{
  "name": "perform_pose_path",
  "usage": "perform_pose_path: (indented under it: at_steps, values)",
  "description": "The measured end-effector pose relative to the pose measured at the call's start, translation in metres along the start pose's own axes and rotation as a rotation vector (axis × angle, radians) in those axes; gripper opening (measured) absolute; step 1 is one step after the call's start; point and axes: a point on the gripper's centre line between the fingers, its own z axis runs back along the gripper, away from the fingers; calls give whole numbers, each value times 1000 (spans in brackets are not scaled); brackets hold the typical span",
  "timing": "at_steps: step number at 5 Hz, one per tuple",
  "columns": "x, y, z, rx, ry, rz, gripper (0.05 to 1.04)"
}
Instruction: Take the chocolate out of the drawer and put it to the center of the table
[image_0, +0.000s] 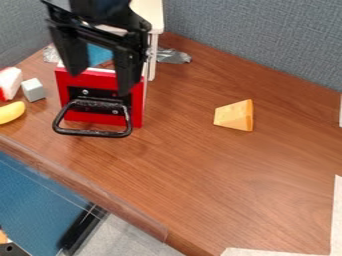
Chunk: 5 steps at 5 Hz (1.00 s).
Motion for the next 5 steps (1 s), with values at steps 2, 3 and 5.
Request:
perform_pose_path:
  at_steps: [2, 3, 5]
  values:
    - [44, 22, -45, 30, 19, -30, 999]
    - [62, 28, -56, 29, 25, -44, 999]
    - [94, 41, -45, 23, 7, -60, 999]
